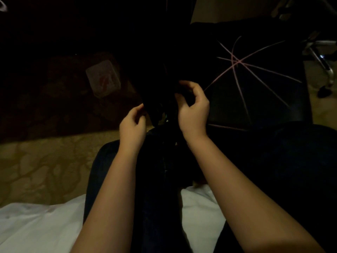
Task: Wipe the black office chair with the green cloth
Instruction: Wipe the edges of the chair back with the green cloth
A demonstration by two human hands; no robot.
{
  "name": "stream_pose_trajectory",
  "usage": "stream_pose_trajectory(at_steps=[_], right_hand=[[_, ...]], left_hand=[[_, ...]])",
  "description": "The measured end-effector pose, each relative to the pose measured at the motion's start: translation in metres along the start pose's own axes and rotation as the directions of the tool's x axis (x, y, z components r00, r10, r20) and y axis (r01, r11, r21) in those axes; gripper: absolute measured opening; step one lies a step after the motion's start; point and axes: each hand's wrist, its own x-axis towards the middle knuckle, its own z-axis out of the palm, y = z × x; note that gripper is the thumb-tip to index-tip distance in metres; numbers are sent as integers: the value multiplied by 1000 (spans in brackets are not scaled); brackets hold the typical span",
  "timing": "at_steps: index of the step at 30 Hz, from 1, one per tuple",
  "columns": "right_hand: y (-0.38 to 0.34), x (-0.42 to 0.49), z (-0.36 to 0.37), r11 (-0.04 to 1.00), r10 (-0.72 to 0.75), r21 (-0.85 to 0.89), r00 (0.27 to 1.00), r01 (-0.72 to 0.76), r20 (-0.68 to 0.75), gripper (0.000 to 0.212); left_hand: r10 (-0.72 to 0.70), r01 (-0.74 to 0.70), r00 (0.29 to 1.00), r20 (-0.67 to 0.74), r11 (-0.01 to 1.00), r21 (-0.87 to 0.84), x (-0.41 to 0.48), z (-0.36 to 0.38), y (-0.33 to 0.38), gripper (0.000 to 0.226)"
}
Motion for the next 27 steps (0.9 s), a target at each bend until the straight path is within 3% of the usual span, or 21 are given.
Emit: stream_pose_trajectory(at_steps=[5, 11, 22, 27], right_hand=[[-14, 8, -1, 990, -135, 39, 990, 137, -45, 28], [-1, 7, 3, 988, -151, -14, 987, 151, -56, 26], [47, -2, 18, 980, 198, -5, 979, -199, -51, 22], [66, -15, 35, 978, 206, -25, 977, -207, -49, 21]], left_hand=[[-25, 25, 999, -26, 1000, 2, 12, 5, -3, 37], [7, -4, 999, -38, 997, 78, 13, 9, -8, 39], [20, -17, 999, -38, 996, 92, 9, 6, -8, 40], [29, -25, 999, -40, 995, 94, 8, 6, -9, 35]])
